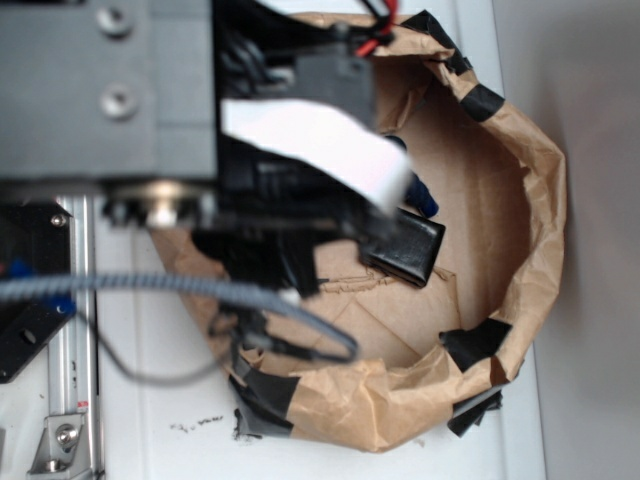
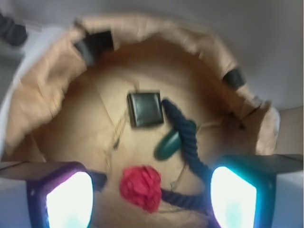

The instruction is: Grab the black box.

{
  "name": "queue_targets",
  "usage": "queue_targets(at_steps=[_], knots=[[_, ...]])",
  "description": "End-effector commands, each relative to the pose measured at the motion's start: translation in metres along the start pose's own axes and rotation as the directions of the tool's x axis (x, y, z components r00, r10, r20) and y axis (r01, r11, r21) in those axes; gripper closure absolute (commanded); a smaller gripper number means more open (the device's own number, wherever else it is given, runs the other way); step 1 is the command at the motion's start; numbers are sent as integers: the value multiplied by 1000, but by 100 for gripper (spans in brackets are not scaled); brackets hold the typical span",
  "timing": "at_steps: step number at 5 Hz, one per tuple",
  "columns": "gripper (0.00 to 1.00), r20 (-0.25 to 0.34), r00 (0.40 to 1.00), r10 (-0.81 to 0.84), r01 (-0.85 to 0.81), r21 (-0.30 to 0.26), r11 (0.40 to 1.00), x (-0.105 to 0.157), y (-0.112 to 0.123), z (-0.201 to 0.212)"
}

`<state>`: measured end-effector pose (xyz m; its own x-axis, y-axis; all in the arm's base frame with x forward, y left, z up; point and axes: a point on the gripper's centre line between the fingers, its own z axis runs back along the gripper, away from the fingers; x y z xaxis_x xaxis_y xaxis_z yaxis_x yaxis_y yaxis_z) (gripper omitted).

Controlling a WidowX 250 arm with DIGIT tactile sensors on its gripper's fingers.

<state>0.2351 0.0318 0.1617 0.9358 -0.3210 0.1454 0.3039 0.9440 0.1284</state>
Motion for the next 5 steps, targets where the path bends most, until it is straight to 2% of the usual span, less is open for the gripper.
queue_targets(at_steps=[1, 2, 3, 4, 5], knots=[[0, 113, 993, -15, 28, -110, 994, 4, 34, -58], [0, 194, 981, -9, 46, -187, 981, 35, 36, -81], [0, 181, 983, 13, 29, -228, 973, 57, 27, -99], [0, 153, 988, -9, 49, -259, 965, 77, -3, -114], [0, 137, 990, -38, 72, -250, 966, 77, -25, -114]])
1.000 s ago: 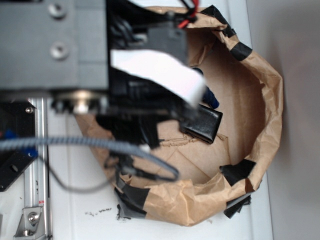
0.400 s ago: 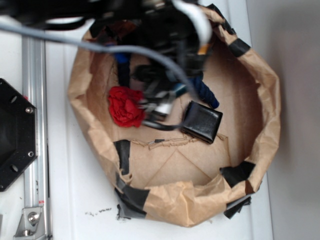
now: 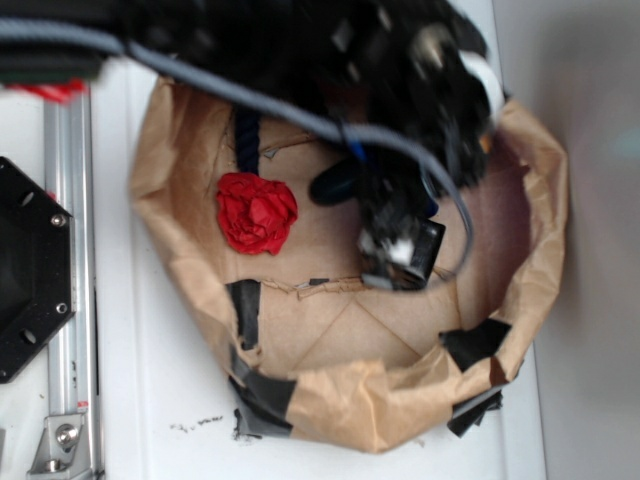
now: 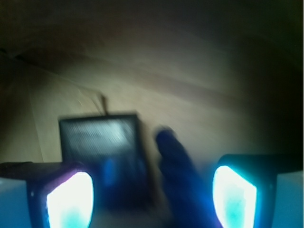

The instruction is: Grab the black box.

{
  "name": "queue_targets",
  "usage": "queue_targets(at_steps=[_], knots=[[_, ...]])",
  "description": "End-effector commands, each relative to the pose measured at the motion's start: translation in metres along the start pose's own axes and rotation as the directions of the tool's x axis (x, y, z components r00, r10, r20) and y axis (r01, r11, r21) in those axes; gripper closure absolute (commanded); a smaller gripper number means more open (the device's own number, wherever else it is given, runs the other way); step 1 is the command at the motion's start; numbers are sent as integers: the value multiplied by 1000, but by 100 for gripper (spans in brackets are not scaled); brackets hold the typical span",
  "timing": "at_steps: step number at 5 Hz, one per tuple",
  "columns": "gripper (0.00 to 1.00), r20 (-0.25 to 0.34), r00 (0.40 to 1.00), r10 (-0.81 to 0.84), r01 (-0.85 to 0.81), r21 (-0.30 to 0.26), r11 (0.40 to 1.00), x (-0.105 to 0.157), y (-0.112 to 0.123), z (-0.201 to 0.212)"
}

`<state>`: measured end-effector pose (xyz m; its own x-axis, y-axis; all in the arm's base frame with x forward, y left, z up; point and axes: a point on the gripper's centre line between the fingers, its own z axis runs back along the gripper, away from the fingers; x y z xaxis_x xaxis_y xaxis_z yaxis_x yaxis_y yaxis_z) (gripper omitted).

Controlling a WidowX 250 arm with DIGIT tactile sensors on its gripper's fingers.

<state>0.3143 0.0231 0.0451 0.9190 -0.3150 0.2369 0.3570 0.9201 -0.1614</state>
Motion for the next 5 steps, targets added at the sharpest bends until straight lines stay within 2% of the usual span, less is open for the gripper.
queue_targets(at_steps=[1, 2, 3, 4, 5], knots=[[0, 4, 997, -81, 81, 54, 995, 18, -44, -1], [0, -20, 998, -55, 56, 57, 997, 11, -33, -12], [0, -53, 998, -43, 45, 29, 999, -3, -36, -27], [0, -99, 994, -49, 50, 2, 999, -30, -45, -40], [100, -99, 994, -46, 47, 12, 999, -32, -49, -31]])
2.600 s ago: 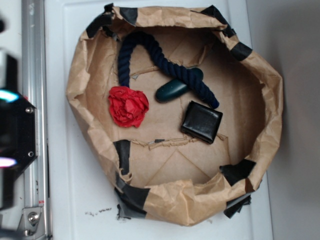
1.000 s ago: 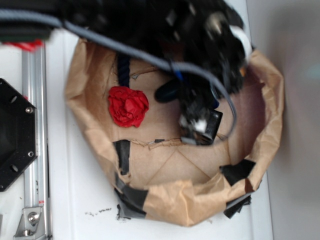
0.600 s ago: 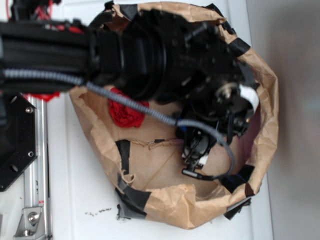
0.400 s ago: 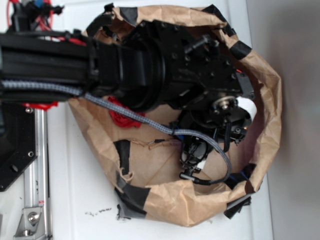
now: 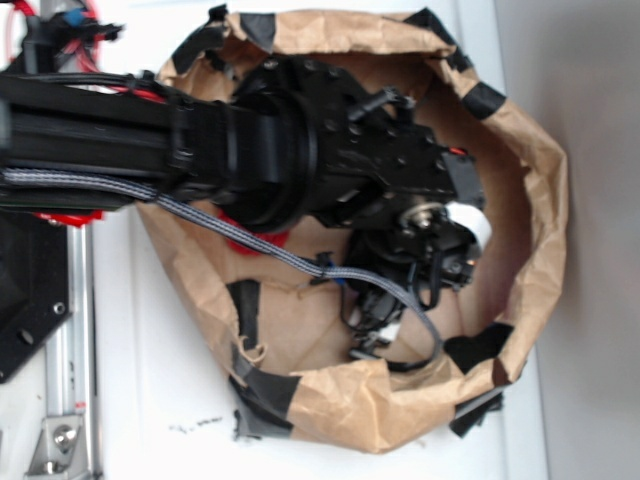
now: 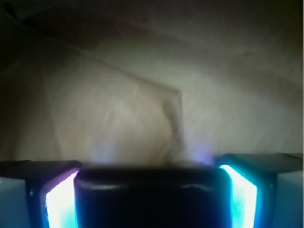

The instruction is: Grab the black box.

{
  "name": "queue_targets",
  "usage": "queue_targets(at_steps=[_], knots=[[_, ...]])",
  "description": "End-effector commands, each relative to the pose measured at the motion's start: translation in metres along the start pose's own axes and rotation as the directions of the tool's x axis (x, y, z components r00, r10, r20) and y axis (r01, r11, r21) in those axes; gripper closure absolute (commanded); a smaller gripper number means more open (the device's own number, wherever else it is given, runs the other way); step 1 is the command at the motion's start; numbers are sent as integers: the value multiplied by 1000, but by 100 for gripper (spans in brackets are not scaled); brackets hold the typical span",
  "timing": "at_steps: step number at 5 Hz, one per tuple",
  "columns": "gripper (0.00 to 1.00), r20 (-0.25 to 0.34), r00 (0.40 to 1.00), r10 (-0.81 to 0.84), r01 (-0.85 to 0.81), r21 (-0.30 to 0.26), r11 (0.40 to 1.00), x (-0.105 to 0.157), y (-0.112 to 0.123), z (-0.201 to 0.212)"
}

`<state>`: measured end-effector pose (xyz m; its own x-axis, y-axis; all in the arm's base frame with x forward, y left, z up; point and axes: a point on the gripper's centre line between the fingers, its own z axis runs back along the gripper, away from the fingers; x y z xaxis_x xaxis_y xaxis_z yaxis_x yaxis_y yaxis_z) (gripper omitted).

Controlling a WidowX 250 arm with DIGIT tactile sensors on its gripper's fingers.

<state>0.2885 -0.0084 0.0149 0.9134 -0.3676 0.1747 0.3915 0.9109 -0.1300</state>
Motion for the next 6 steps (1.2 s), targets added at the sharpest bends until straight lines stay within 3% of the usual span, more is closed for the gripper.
queue_targets(at_steps=[1, 2, 3, 4, 6], knots=[[100, 51, 999, 5, -6, 15, 1000, -2, -9, 50], [100, 115, 993, 14, -22, 69, 997, 9, -5, 100], [100, 107, 993, 58, -71, 118, 991, 18, -11, 149], [100, 27, 985, 171, -173, 156, 972, 21, -23, 188], [100, 17, 980, 199, -200, 142, 970, 15, -28, 191]])
